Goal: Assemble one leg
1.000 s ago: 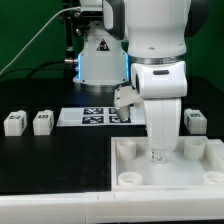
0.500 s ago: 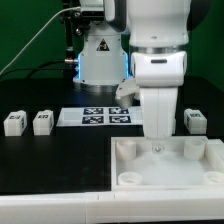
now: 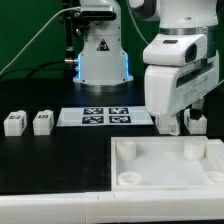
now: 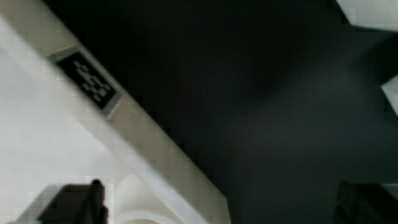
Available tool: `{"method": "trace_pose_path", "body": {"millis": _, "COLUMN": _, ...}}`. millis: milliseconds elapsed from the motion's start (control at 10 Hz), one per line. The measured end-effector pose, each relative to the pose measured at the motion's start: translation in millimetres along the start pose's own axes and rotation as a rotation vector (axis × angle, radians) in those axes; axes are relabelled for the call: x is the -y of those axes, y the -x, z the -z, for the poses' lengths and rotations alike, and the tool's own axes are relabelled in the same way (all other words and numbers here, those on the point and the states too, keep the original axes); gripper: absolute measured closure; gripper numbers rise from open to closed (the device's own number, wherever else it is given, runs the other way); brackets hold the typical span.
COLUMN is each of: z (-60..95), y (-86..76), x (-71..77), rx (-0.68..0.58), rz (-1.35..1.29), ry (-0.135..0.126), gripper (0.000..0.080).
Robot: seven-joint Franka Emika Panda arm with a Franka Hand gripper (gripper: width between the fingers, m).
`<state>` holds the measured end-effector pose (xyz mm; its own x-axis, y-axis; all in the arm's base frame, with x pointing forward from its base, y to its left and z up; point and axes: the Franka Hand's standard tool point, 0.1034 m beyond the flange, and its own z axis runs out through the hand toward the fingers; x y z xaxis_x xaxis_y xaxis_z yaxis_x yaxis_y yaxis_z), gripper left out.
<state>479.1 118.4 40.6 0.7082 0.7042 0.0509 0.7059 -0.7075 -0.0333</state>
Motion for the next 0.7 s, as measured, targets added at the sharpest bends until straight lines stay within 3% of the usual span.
{"method": "trace_pose_path", "body": {"millis": 300, "z": -0.5, "y": -2.2, "x": 7.1, "rx": -0.006, "rz": -0.338, "ry": -0.021, "gripper": 0.015}}
{"method": "trace_pose_path", "body": {"millis": 600, "z": -3.2, "y": -10.9, "x": 55.5, "rx": 0.014, "rz": -0.744, "ry": -0.054, "gripper": 0.015}}
{"method": "trace_pose_path", "body": {"millis": 700, "z": -6.3, "y": -14.4, "x": 65.3, "rx": 0.006, "rz": -0.866, "ry": -0.064, "gripper": 0.015}}
